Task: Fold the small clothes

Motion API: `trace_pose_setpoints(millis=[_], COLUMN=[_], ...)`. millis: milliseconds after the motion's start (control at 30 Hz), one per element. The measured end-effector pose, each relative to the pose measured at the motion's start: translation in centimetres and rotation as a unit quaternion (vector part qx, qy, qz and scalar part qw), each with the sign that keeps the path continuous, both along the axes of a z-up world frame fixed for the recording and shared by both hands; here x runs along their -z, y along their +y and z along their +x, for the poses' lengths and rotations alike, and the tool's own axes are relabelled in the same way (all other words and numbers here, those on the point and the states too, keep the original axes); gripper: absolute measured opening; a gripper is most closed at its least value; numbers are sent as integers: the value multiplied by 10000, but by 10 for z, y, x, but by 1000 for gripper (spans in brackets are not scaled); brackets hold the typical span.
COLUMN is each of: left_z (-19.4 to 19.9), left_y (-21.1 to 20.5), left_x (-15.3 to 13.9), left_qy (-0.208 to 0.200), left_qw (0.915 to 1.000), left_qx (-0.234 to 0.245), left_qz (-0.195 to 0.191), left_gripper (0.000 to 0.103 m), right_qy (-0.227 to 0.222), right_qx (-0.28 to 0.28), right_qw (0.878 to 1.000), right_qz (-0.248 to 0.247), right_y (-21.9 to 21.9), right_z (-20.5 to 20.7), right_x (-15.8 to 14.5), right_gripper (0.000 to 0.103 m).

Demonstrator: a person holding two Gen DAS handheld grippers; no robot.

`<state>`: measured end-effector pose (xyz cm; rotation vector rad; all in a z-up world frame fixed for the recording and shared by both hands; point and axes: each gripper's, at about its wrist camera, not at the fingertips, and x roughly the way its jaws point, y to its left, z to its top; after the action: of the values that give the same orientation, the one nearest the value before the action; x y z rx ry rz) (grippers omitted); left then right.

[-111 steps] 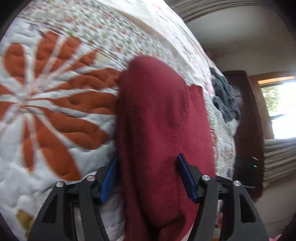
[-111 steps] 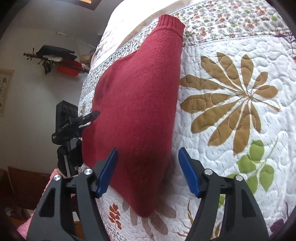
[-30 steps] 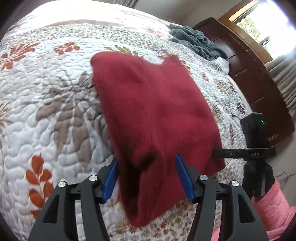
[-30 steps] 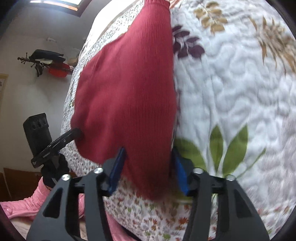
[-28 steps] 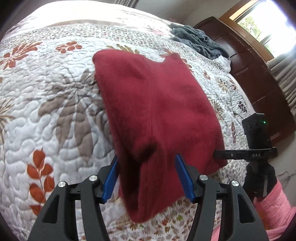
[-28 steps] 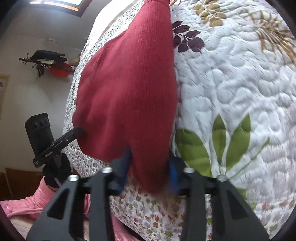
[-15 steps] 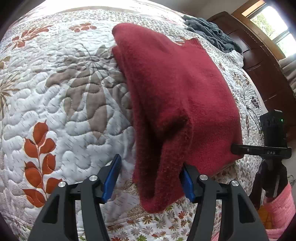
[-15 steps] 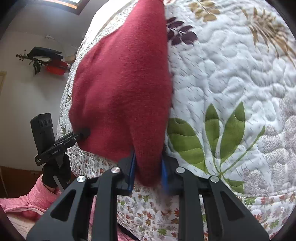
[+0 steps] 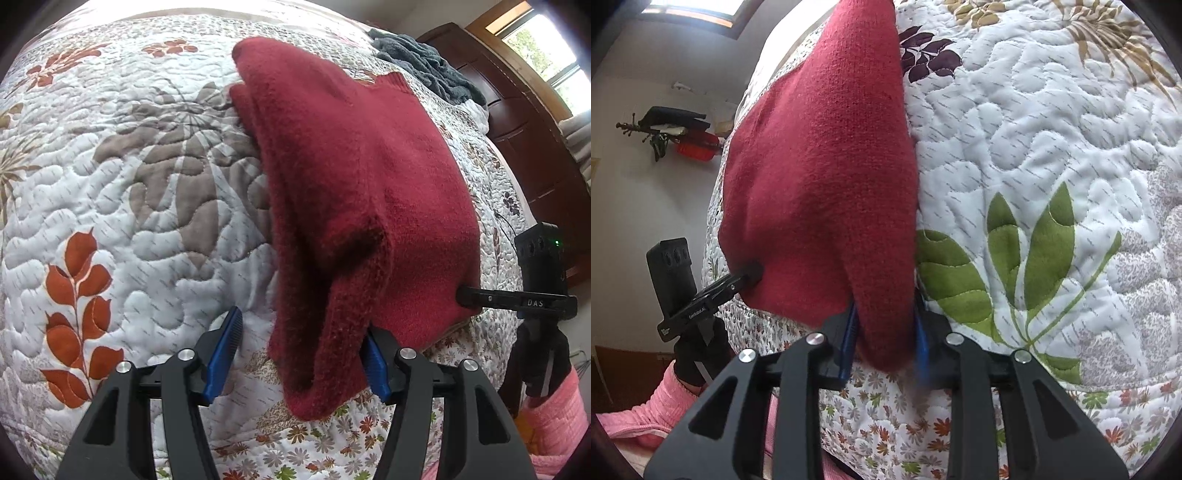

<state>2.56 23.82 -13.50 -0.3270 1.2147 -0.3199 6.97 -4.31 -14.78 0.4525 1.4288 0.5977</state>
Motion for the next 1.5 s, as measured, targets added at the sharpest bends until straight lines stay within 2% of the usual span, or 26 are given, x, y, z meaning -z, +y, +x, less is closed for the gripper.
trace_pose_setpoints(millis=[267,300,333,400,500,633,933,1133,1300,1500], left_z=[-15,-16,-19,-23,-32,-44,-71,-89,-96,-101], left_y=[-1,-1,0,2,3,4,0,-7,-15,-19], left_x=[-16,-18,-19,-23,-28,-32,-35,-41,-52,-77], left_qy=[-42,-37,-31,-35,-51,-31,110,87,-33,-266], left_qw=[9999,9999,9998,9997,9994,9986,9951,9926,9912,9894], left_qx=[-99,-116,-140,-187,-245,-324,-645,-751,-758,-834], left_qz=[123,117,127,153,258,426,741,946,1086,1160], left_gripper=[61,61,61,64,66,69,69,71,71,76], right_qy=[-291,-344,-379,-494,-585,-689,-835,-852,-823,-1045], right_qx=[6,6,15,55,99,100,75,72,97,127], right_qw=[9989,9984,9979,9963,9944,9885,9753,9690,9669,9598], right_qz=[-369,-454,-527,-702,-875,-1344,-2043,-2318,-2414,-2601], right_y=[5,5,5,5,2,-1,13,30,40,46], right_z=[-8,-10,-11,-16,-23,-32,-63,-85,-98,-104], right_x=[-19,-22,-24,-29,-36,-42,-46,-47,-53,-77], right_gripper=[42,48,59,67,72,80,89,90,91,95])
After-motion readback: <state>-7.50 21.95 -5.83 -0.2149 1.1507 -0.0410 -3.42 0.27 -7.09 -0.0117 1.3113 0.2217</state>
